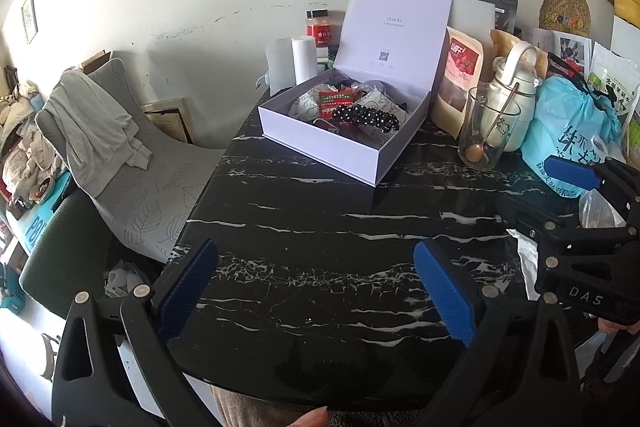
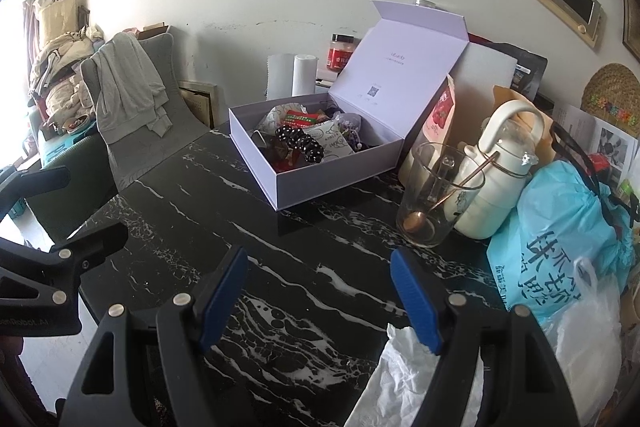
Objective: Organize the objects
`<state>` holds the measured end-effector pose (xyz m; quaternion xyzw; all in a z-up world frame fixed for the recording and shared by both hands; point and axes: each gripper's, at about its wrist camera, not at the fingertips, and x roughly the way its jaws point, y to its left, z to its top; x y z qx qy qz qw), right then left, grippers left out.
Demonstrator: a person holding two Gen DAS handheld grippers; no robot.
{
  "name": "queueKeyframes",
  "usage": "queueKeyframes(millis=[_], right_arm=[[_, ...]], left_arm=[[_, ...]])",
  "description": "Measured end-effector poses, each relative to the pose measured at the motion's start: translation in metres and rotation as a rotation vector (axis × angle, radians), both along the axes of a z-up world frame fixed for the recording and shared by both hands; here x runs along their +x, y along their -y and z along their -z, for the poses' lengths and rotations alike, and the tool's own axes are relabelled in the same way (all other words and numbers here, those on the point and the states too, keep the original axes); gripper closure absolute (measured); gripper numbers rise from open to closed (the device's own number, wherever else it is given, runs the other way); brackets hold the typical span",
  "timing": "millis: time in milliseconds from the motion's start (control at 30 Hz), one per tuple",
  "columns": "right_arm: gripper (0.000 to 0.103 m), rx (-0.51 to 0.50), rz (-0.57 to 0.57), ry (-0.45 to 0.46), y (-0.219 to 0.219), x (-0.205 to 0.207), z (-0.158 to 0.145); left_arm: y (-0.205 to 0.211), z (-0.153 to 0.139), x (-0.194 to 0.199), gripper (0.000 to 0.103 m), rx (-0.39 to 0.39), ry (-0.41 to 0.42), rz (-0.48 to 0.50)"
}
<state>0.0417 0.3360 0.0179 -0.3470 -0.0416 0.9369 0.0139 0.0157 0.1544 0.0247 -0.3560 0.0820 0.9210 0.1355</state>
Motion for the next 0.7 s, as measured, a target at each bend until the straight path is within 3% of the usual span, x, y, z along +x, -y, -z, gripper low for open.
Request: queueKeyframes(millis=[700], right_arm=[[0.028,0.017,-0.007,0.026,0.0027,-0.0051,0.0068]], left_arm=[[0.0092,0.0075,-0.0077,0.005,0.004,0.038,-0.026]])
